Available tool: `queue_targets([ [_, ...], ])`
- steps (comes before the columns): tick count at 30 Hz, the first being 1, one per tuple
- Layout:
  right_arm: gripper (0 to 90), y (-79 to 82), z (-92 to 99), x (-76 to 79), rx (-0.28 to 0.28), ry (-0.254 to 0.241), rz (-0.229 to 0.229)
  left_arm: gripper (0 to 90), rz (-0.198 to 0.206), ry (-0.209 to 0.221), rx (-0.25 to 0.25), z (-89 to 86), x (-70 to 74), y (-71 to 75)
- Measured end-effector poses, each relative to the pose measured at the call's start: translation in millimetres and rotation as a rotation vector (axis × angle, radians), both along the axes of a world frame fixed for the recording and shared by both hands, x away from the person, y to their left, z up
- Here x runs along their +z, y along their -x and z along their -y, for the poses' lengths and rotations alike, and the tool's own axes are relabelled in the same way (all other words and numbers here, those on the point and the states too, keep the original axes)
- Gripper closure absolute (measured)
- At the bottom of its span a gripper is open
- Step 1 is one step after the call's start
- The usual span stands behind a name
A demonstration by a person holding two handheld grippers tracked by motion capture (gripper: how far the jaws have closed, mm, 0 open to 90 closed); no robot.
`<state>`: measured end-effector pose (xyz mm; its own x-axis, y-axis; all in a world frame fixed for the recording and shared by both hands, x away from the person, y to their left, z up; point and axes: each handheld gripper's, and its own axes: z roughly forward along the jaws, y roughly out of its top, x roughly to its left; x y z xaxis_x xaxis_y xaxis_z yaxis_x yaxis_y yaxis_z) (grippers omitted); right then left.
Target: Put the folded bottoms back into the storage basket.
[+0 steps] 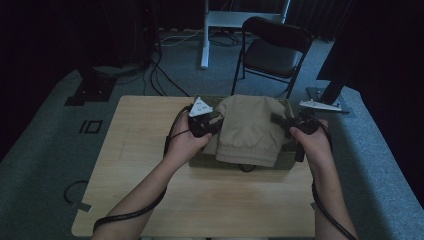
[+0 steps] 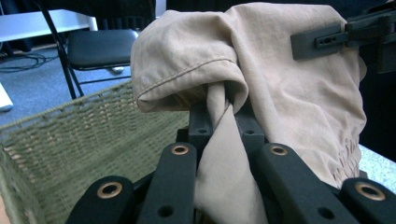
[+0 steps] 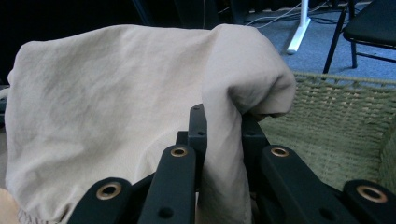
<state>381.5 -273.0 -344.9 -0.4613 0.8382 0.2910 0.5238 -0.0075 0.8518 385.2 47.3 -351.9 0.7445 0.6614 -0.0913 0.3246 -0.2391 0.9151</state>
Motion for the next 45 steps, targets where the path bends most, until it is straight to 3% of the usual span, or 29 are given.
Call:
queue_targets([
  [9,80.7,-30.3,1.6,5.5,-0.026,-0.012,-0.021,82.7,-0.003,0.024,0.029,3.6,-4.1,-25.9],
  [19,80.6,-70.7,2.6,-3.8,-0.071,-0.030,-0.067,82.7,-0.025,0.071,0.075,10.0,-19.2,-58.7],
  [22,80.6,-81.0,2.7,-7.7,-0.081,-0.013,-0.063,82.7,-0.030,0.076,0.084,12.7,-24.6,-66.0],
  [29,80.6,-97.2,-2.7,-26.4,-0.100,0.039,-0.074,82.6,-0.080,0.072,0.124,15.4,-46.7,-83.2],
  [38,80.6,-109.8,-4.4,-66.5,-0.109,0.059,-0.156,82.2,-0.150,0.025,0.133,21.5,-78.3,-90.9],
  [41,80.5,-112.7,-2.6,-81.5,-0.121,0.057,-0.187,81.8,-0.182,0.035,0.133,21.9,-83.4,-93.1],
  [43,80.5,-114.4,-1.7,-90.6,-0.128,0.064,-0.201,81.6,-0.160,0.026,0.146,21.8,-84.3,-95.2],
  [45,80.5,-116.6,-1.3,-97.6,-0.137,0.064,-0.216,81.6,-0.168,0.011,0.144,23.7,-88.3,-97.8],
])
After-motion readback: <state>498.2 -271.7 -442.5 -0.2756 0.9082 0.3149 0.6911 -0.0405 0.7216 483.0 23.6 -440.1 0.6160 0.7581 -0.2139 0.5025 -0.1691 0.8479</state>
